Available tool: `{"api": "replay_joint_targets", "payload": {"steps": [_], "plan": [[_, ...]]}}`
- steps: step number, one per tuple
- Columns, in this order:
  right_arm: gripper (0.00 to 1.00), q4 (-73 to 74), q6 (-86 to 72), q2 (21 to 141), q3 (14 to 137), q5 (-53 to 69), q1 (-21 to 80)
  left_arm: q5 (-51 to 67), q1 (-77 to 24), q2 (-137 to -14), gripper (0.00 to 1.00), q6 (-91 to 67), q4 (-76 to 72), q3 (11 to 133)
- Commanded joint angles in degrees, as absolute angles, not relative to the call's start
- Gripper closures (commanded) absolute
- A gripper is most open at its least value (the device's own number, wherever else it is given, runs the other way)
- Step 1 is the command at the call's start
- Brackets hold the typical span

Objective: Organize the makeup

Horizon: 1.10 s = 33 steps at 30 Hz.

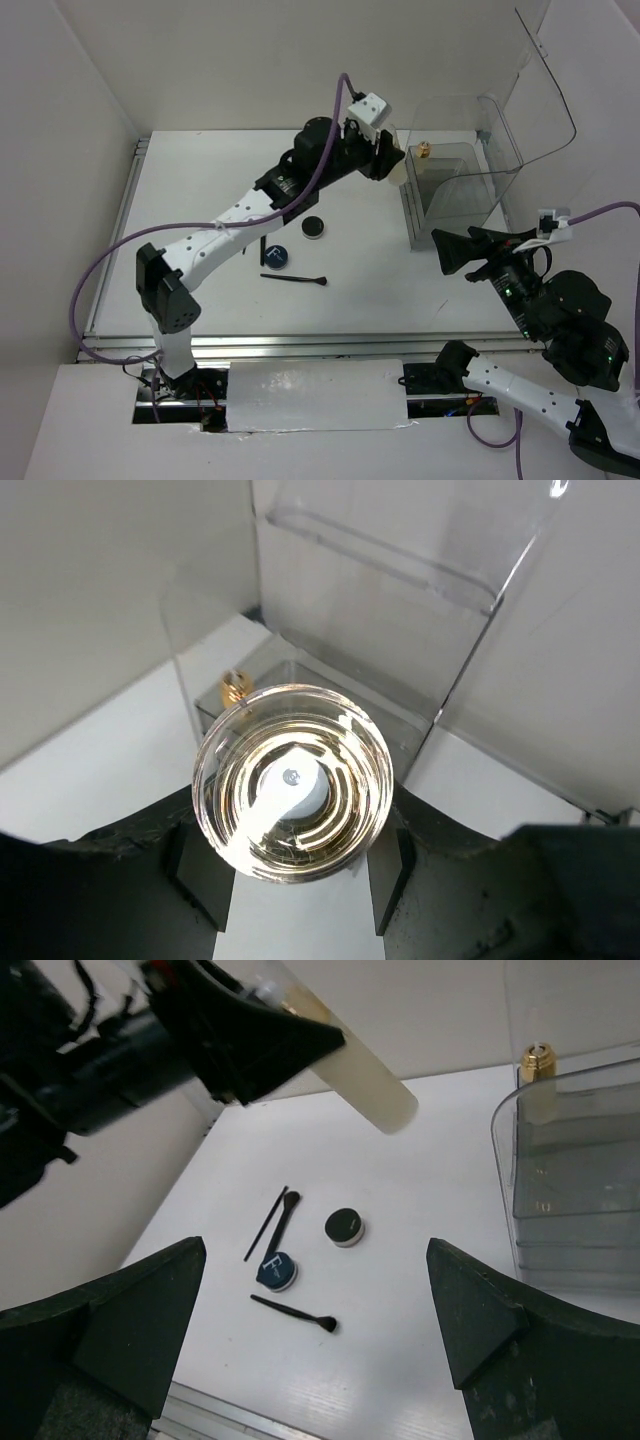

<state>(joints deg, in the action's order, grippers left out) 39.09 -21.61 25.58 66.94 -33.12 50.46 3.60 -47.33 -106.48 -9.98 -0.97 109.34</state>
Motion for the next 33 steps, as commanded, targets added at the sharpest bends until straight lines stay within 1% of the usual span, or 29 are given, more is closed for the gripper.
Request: {"api": "replay_joint_targets", "payload": {"steps": [1,4,6,8,11,12,14,17,21,26,29,33], "plan": [[0.0,32.8,-18.9,26.5,66.1,-31.5,50.4,0.3,-47.3,-100.6,1.0,-5.8,-5.0,111.6],[0.0,32.5,-18.7,27.1,66.7,-30.8,50.3,2.3,-46.8,-101.5,1.0,-5.8,-4.9,112.5],[0.0,32.3,-19.0,26.4,66.9,-30.9,50.2,8.0,-45.6,-104.6,1.0,-7.1,-6.1,115.3],[0.0,32.3,-19.3,25.1,67.1,-30.8,50.3,11.1,-45.4,-107.5,1.0,-7.6,-7.6,117.7],[0.0,34.0,-20.4,23.6,67.6,-30.3,50.3,14.8,-45.3,-116.1,1.0,-8.6,-7.7,127.2],[0.0,35.1,-20.6,23.5,67.7,-30.2,50.3,15.1,-45.2,-120.8,1.0,-9.0,-7.2,132.8],[0.0,36.4,-21.4,22.7,68.1,-29.9,50.2,14.5,-45.2,-124.5,1.0,-9.1,-7.6,136.2],[0.0,38.3,-22.4,21.9,68.7,-29.1,50.3,12.7,-45.0,-128.4,1.0,-9.9,-12.8,136.1],[0.01,42.6,-23.8,21.3,70.6,-27.1,50.2,13.9,-44.8,-132.5,1.0,-10.4,-14.6,139.2],[0.02,44.2,-25.7,19.0,71.3,-24.3,50.3,16.5,-44.9,-135.8,1.0,-11.7,-19.1,138.8],[0.02,44.5,-25.7,18.8,70.6,-23.4,50.2,18.3,-45.0,-136.3,1.0,-13.4,-20.9,138.3],[0.02,44.6,-25.3,19.5,69.9,-23.4,50.2,20.0,-45.2,-133.7,1.0,-15.3,-26.5,133.0]]}}
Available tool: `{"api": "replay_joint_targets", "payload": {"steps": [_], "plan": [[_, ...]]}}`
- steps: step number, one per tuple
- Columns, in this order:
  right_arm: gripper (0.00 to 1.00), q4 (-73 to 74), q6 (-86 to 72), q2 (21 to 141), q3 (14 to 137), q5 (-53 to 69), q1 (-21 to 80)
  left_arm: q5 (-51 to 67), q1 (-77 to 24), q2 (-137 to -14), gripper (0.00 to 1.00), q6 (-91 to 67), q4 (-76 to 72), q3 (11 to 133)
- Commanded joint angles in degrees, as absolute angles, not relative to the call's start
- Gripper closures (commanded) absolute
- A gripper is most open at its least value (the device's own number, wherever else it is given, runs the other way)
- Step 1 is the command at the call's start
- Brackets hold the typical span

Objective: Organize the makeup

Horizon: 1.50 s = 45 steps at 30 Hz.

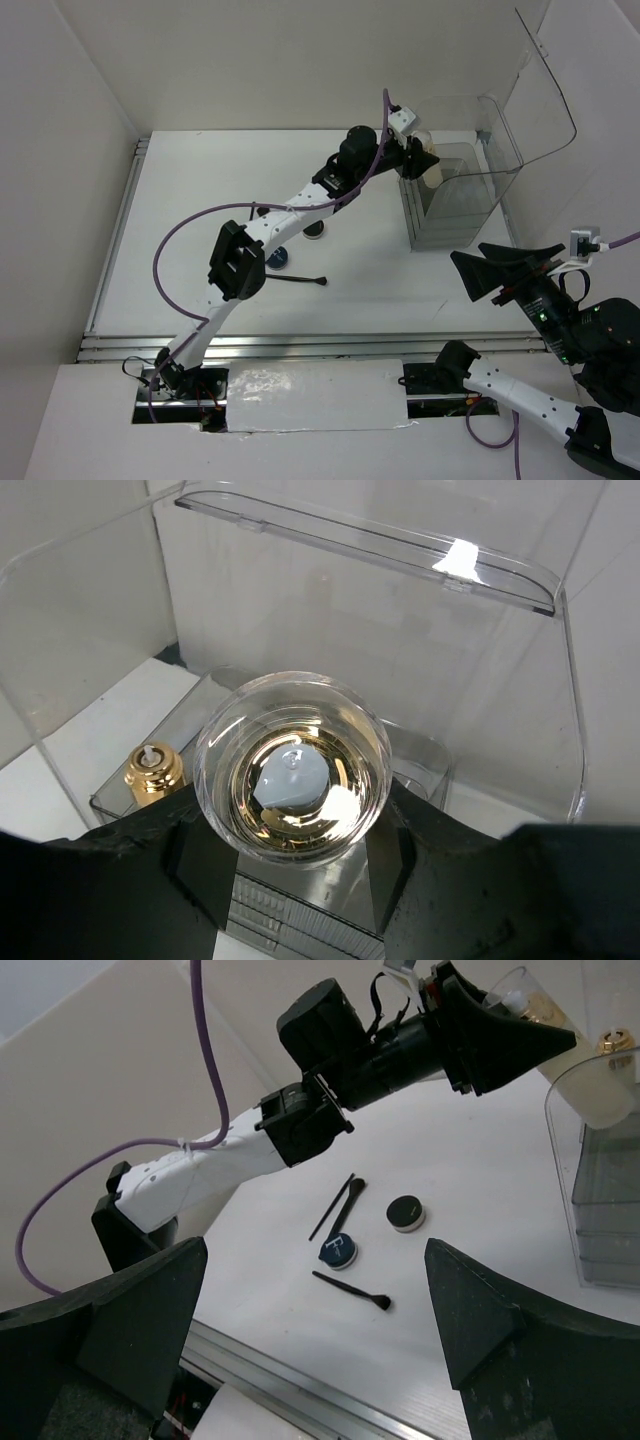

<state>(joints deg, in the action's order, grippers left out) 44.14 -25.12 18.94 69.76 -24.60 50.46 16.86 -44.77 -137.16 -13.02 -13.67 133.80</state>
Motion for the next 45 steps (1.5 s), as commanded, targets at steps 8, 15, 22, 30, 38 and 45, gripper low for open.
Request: {"api": "replay_joint_targets", "payload": {"steps": [8,15,22,30,38,45], "plan": [[0.02,43.8,-24.6,18.7,68.9,-22.8,50.2,18.0,-47.1,-139.0,1.0,-11.8,-21.1,139.8],[0.02,44.2,-24.0,18.0,68.9,-23.3,50.2,17.6,-47.5,-139.7,1.0,-8.4,-18.0,139.0],[0.02,44.3,-23.9,17.1,68.3,-23.5,50.1,16.5,-47.4,-141.4,0.97,-6.2,-16.6,139.3],[0.02,43.5,-23.9,17.0,67.2,-24.0,50.2,17.0,-47.5,-142.6,0.89,-5.4,-16.3,139.4],[0.02,42.1,-23.6,17.1,65.7,-24.3,50.2,18.1,-47.6,-143.3,0.69,-5.5,-16.0,138.8],[0.02,41.8,-23.6,17.4,65.4,-24.3,50.2,17.7,-47.8,-143.2,0.19,-5.9,-17.0,138.4]]}}
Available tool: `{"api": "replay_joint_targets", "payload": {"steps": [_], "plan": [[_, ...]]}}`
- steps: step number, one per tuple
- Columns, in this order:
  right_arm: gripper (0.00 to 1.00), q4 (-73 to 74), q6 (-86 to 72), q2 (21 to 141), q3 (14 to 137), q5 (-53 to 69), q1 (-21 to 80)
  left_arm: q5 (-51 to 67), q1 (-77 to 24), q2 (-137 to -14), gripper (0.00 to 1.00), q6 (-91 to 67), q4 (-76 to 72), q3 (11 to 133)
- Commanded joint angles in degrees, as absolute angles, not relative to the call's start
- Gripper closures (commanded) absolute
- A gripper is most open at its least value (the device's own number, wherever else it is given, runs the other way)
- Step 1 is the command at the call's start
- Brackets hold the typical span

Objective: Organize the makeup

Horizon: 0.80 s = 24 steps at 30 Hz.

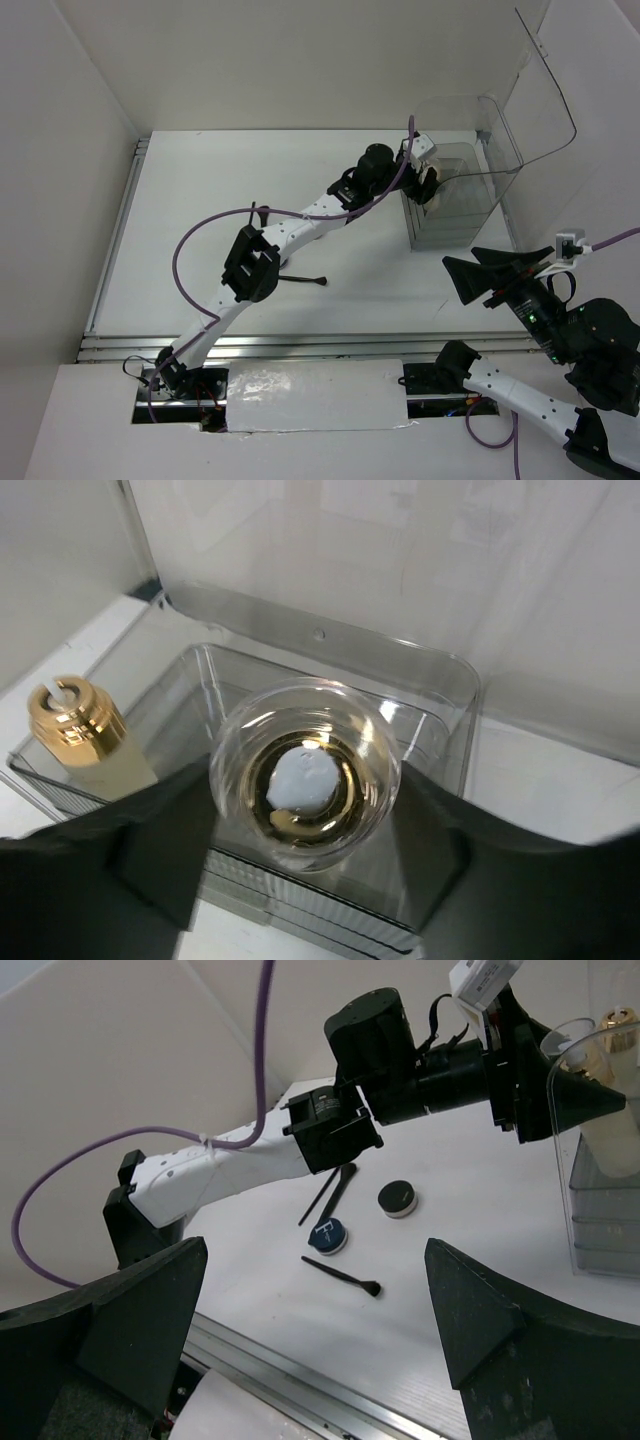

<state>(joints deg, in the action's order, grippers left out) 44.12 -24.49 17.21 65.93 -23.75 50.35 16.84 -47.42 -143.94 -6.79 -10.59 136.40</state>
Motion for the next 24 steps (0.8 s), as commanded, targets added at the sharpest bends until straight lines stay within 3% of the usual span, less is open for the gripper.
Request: {"api": "replay_joint_targets", "payload": {"steps": [1,4,5,8,18,24], "plan": [[0.02,41.7,-23.6,17.2,65.1,-24.3,50.2,17.5,-47.8,-143.2,0.15,-6.1,-17.0,138.6],[0.02,41.9,-23.6,17.2,65.0,-24.4,50.2,16.9,-48.0,-143.1,0.15,-6.4,-17.6,138.3],[0.02,41.9,-23.6,17.2,65.0,-24.6,50.1,16.4,-48.2,-142.8,0.05,-6.5,-17.8,138.3],[0.02,41.8,-23.6,17.0,64.9,-24.9,50.2,16.1,-48.4,-142.3,0.03,-6.9,-18.6,137.1],[0.02,41.7,-23.4,17.1,64.6,-25.1,50.2,14.6,-48.5,-140.2,0.01,-7.3,-19.9,134.2],[0.02,40.7,-23.4,18.7,65.2,-26.3,50.2,11.2,-48.4,-130.4,0.01,-7.3,-24.2,122.2]]}}
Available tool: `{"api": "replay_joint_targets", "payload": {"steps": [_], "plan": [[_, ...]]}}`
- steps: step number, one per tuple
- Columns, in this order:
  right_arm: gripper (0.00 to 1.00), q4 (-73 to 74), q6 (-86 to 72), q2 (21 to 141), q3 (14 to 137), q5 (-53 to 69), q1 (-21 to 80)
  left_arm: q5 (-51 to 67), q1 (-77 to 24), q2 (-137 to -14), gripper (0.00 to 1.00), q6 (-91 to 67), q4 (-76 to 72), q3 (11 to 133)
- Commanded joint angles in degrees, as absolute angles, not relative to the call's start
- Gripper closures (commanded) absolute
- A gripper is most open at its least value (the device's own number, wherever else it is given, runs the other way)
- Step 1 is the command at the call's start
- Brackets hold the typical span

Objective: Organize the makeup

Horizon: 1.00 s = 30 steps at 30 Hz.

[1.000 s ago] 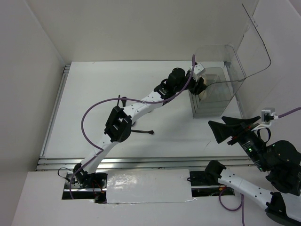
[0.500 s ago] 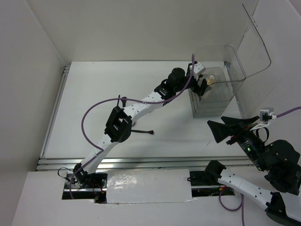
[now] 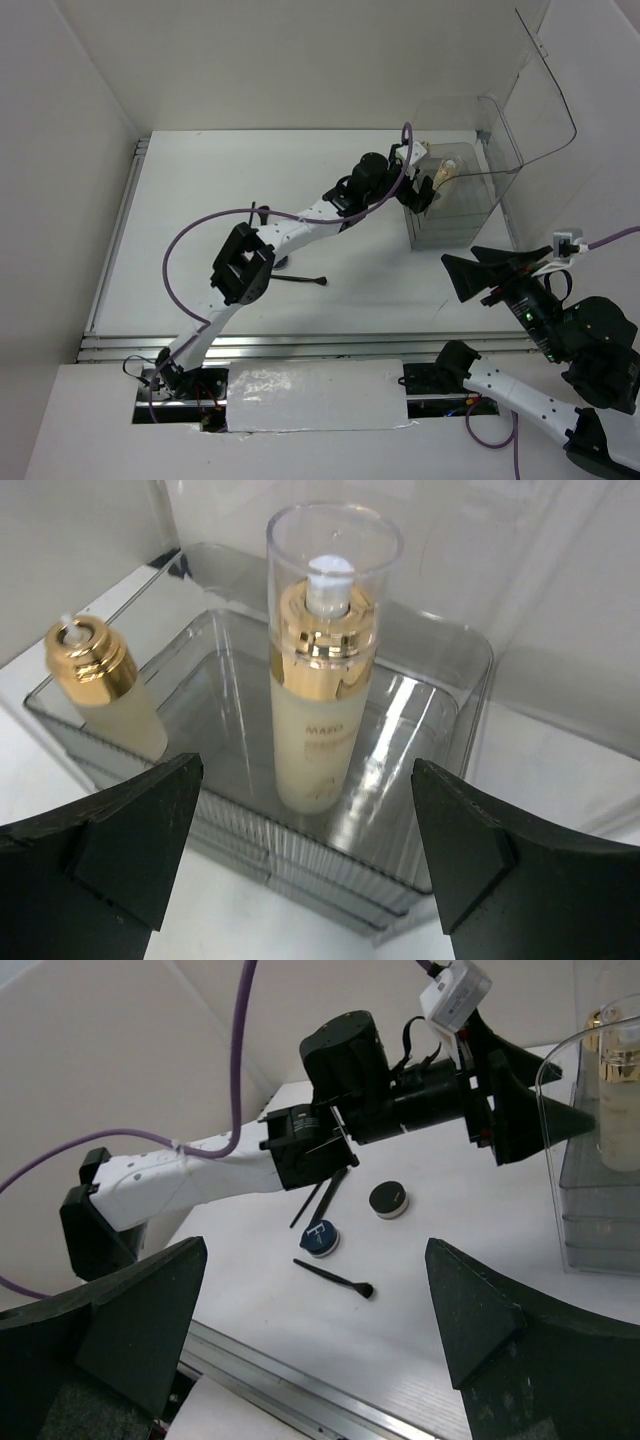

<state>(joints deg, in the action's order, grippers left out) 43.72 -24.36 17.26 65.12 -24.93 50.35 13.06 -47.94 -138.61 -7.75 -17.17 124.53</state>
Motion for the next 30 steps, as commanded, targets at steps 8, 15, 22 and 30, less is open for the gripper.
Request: {"api": "replay_joint_targets", "payload": {"steps": [8,15,22,30], "plan": [[0.01,35.8,-22.4,24.9,65.4,-28.5,50.3,4.1,-46.3,-120.7,0.01,-10.3,-23.0,115.5],[0.13,27.5,-17.2,35.6,71.7,-38.2,50.2,-20.0,-44.5,-108.2,0.01,-17.3,-6.1,108.5],[0.48,29.6,-7.6,57.4,95.1,-44.8,46.2,-31.3,-46.1,-83.4,0.01,-30.7,27.2,89.3],[1.0,21.4,12.6,75.0,122.9,-49.6,31.7,-27.5,-49.1,-66.9,0.01,-31.4,42.1,73.0]]}}
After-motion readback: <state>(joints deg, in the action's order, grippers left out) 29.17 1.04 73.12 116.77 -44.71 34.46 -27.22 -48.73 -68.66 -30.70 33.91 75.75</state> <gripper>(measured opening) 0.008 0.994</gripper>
